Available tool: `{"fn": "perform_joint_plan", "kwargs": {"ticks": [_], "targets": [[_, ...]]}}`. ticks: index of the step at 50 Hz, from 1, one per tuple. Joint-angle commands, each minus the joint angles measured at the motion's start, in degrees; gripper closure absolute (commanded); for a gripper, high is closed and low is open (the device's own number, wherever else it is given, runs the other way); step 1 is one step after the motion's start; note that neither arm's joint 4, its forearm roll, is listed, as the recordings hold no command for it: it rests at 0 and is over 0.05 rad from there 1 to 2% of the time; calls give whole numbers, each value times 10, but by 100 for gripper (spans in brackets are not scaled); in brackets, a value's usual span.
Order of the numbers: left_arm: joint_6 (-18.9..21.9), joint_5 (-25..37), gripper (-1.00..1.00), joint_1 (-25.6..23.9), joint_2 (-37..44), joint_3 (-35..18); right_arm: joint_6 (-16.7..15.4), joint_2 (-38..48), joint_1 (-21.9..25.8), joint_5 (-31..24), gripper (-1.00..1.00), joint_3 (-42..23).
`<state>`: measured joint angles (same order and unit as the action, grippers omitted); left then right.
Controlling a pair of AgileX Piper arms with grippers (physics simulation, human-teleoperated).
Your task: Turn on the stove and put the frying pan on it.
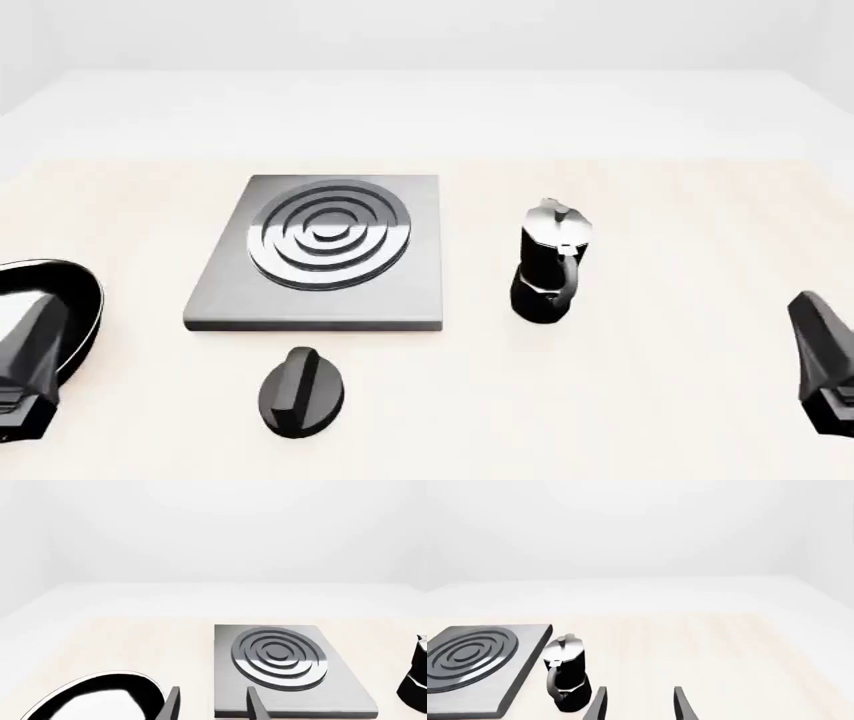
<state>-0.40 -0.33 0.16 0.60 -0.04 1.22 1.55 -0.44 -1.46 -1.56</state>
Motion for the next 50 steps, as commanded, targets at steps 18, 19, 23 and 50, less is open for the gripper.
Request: {"fn": "perform_joint_plan", "kwargs": {"ticks": [18,19,23,50], "targets": [[-2,43,-100,-33,14,-30,-13,-15,3,10,-100,13],[4,47,-100,-46,20,-32,-13,-15,5,9,-100,13],[1,69,-100,-62,30,-45,-12,-15,9,6,-100,13],[-14,222,-100,-238,150,-145,-14,-15,28,-3,-100,14]]}}
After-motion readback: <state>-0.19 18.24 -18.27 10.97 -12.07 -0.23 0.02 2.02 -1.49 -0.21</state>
